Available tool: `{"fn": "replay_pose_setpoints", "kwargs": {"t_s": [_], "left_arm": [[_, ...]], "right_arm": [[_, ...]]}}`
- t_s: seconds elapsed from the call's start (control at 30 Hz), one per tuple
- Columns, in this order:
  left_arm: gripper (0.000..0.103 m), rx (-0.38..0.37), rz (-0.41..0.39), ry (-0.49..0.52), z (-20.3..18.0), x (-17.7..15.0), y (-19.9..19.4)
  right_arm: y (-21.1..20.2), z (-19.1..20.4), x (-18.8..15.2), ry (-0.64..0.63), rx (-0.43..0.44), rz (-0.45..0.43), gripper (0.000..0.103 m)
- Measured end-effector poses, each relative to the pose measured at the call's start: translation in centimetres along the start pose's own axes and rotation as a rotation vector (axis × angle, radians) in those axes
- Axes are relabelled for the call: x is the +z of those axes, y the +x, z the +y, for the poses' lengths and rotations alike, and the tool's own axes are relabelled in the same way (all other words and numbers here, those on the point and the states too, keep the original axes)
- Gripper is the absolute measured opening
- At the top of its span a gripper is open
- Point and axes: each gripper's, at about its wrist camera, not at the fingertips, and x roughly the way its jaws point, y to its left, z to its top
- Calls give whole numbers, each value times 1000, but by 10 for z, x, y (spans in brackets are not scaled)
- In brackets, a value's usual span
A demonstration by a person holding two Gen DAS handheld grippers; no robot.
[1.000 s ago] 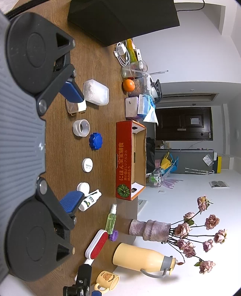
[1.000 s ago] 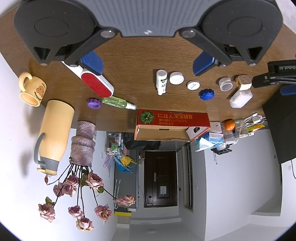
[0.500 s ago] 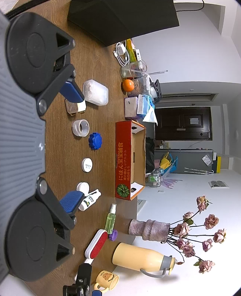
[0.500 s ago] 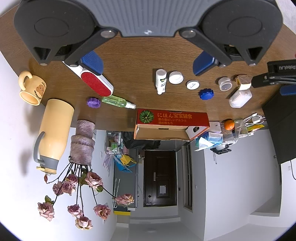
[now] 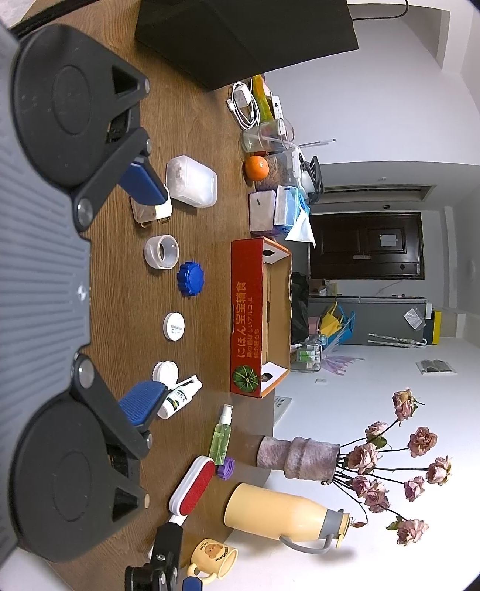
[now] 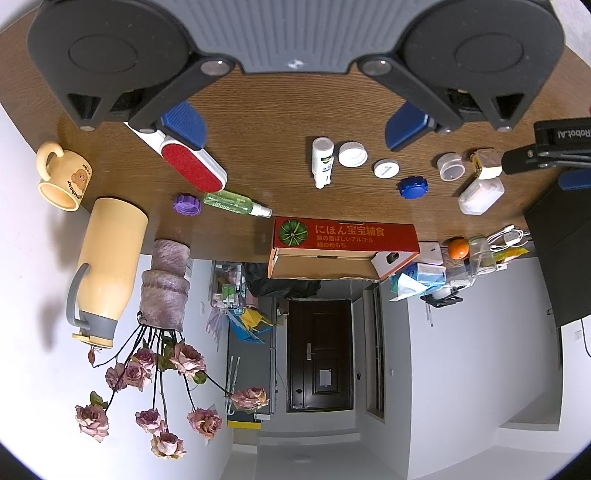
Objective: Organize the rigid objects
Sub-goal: 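Close the right tool on the white bottle while the left tool nears the plug adapter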
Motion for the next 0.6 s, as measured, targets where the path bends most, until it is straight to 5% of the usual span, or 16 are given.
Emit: {"fn": "replay_pose_setpoints", "kwargs": {"t_s": [0.6], "left_arm": [[103, -12, 32, -16, -4, 1, 19]], "right_arm": [[8, -3, -1, -2, 4, 7, 103]]}}
